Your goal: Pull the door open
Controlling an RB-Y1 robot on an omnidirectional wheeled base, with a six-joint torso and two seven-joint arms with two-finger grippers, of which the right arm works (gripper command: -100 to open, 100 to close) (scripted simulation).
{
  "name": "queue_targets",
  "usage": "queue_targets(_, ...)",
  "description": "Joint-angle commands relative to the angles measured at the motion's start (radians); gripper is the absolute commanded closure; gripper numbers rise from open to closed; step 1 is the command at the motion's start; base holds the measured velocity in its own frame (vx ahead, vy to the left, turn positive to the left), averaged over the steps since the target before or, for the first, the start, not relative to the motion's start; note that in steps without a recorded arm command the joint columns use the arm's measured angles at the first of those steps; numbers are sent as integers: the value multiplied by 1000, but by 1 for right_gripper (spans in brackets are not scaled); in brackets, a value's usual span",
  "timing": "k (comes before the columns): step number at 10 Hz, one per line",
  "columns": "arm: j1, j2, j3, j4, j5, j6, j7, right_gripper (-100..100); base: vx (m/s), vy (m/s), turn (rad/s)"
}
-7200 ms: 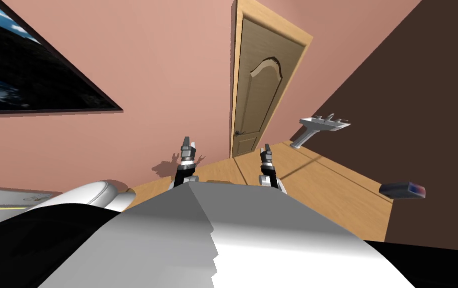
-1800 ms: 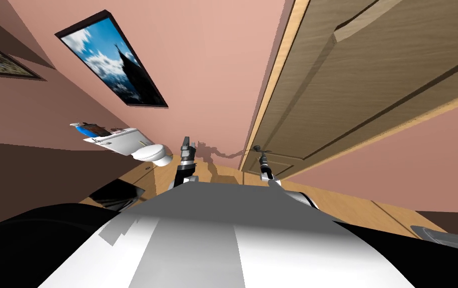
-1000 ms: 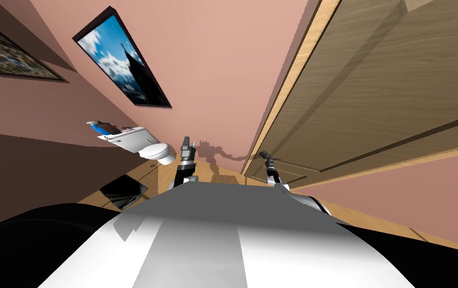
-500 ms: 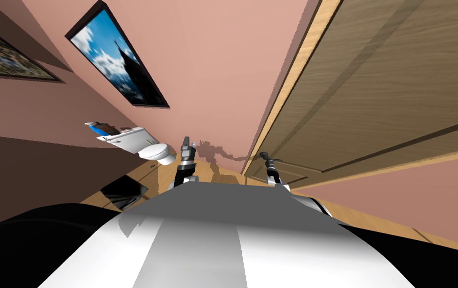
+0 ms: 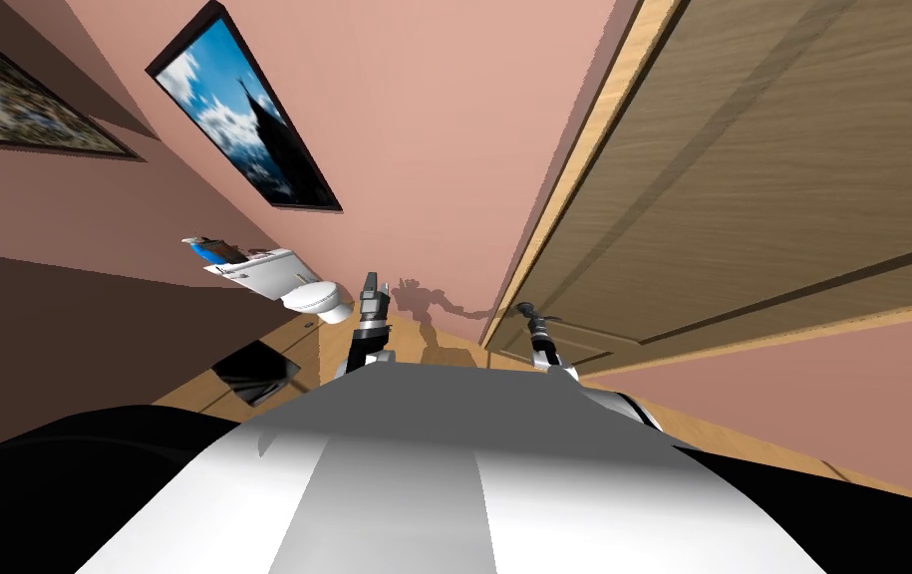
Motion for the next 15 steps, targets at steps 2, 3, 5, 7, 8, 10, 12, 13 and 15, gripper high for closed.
queue_targets(2,14,-8,24,-12,15,-6,-26,100,-190,-38,82)
queue_targets(3,17,-13,35,-14,22,-10,-38,100,-256,-53,104)
queue_targets(5,23,-26,61,-19,38,-21,-68,100,-235,-73,113)
queue_targets(7,28,-35,80,-23,50,-29,-90,100,-210,-52,95)
queue_targets(8,30,-37,87,-24,54,-31,-97,100,-211,-17,59)
queue_targets(10,40,-45,102,-23,63,-46,-116,100,-122,-22,39)
queue_targets(12,50,-58,124,-28,77,-66,-142,100,-242,-95,96)
queue_targets(13,58,-69,142,-32,88,-84,-163,100,-255,-146,126)
queue_targets(15,70,-85,170,-38,105,-109,-194,100,-244,-92,98)
